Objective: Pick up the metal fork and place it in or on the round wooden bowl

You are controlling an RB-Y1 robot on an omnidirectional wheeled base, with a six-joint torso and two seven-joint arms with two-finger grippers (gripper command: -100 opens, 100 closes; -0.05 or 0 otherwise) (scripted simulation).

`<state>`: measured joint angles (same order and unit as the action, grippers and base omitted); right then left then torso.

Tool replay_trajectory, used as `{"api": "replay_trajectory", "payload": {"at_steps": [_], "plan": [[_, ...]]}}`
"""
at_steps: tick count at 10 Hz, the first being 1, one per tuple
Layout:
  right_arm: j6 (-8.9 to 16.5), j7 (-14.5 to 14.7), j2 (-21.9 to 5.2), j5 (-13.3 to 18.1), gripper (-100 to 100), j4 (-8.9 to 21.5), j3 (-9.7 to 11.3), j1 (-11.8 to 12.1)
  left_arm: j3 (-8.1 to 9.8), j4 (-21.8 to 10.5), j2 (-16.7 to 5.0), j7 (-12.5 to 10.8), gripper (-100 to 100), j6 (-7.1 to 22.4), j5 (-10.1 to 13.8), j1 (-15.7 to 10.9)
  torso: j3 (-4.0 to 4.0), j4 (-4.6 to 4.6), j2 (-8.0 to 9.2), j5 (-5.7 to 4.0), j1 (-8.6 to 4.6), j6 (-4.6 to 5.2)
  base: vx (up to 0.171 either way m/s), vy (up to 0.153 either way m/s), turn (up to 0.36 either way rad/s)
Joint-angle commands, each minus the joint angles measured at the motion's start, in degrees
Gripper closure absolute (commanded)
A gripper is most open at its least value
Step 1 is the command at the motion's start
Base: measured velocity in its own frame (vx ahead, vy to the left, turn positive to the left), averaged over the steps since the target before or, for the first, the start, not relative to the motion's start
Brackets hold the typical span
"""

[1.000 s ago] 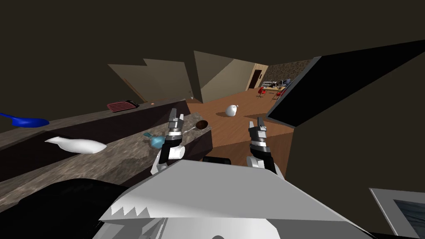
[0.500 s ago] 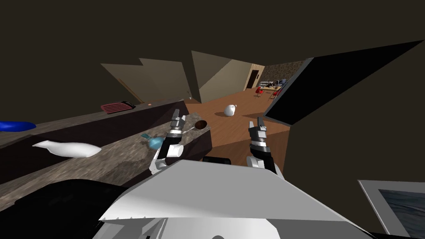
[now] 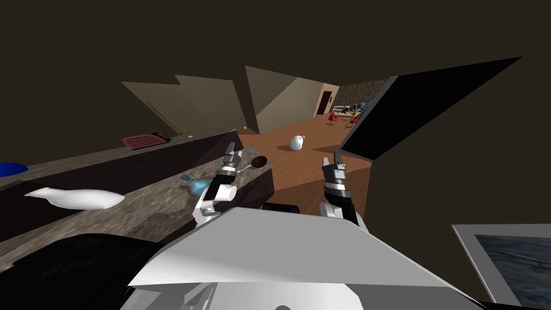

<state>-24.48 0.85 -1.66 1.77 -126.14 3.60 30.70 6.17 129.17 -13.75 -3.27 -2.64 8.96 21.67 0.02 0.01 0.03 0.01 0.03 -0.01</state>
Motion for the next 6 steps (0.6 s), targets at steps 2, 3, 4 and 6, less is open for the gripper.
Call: {"api": "replay_trajectory", "payload": {"at_steps": [2, 3, 4, 6], "plan": [[0.0, 0.0, 0.0, 0.0, 0, 0.0, 0.0, 0.0, 0.61, -0.9, -1.3, -1.9, -100, 4.4, 1.2, -1.0, 0.00, 0.00, 0.00, 0.00, 0.01, 0.01, -0.013, 0.004, -0.058], [0.0, 0.0, 0.0, 0.0, 0, 0.0, 0.0, 0.0, 0.61, -0.9, -1.3, -1.9, -100, 5.2, 1.2, -1.0, 0.00, 0.00, 0.01, 0.00, 0.00, 0.00, -0.006, 0.002, 0.003], [0.0, 0.0, 0.0, 0.0, 0, 0.0, 0.0, 0.0, 1.17, -1.6, -2.4, -3.6, -100, 7.3, 2.3, -2.0, 0.00, 0.00, -0.01, 0.00, -0.01, -0.01, -0.008, 0.001, -0.085], [0.0, 0.0, 0.0, 0.0, 0, 0.0, 0.0, 0.0, 1.17, -1.6, -2.4, -3.6, -100, 9.1, 2.3, -2.0, -0.01, 0.00, -0.01, 0.00, 0.00, 0.00, -0.007, 0.004, -0.021]]}}
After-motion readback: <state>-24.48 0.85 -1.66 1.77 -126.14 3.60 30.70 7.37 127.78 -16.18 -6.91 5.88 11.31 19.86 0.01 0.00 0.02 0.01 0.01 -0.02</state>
